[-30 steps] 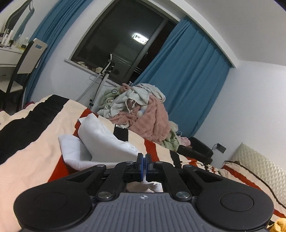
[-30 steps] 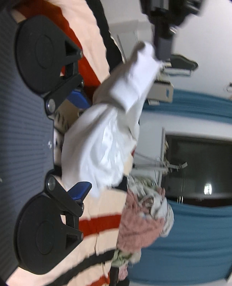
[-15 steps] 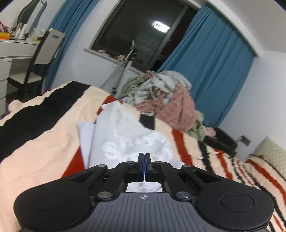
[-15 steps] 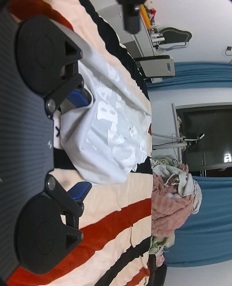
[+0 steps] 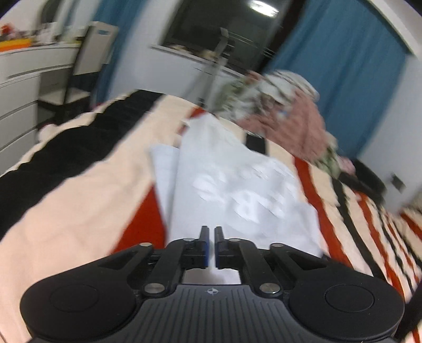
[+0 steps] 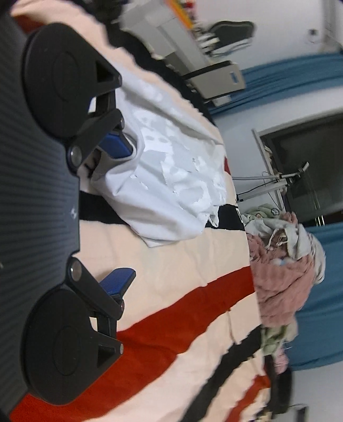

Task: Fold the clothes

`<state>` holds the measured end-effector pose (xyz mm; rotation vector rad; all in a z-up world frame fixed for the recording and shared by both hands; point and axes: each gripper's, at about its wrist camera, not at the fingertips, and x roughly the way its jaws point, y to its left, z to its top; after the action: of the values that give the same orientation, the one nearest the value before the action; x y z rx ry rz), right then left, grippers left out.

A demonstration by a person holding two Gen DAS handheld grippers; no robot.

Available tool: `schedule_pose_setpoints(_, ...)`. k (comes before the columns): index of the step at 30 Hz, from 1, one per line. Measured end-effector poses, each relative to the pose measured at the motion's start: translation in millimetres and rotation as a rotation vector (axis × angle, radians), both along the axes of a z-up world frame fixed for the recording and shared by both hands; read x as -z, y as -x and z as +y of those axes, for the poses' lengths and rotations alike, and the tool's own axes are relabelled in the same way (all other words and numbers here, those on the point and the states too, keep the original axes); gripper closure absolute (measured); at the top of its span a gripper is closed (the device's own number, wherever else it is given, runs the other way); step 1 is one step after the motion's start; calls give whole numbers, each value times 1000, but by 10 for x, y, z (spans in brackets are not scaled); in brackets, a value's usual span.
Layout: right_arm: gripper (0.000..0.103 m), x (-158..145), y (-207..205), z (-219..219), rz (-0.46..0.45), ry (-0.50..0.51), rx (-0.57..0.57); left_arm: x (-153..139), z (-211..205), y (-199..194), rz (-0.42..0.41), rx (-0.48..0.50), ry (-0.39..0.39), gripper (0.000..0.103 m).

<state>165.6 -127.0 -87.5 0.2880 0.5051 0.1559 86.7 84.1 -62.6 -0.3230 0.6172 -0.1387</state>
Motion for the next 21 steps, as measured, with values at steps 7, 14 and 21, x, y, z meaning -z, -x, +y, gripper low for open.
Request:
schedule_pose_setpoints(7, 13, 48, -76, -213, 58, -178, 18, 68, -721, 169, -37, 304, -236, 46)
schedule_pose_setpoints(14, 13, 132, -137, -409, 106, -336, 39, 273, -1125, 151, -90, 304, -480, 21)
schedule_pose_setpoints(21, 13, 151, -146, -487, 107, -380, 54, 388, -1066, 5, -51, 225, -519, 84)
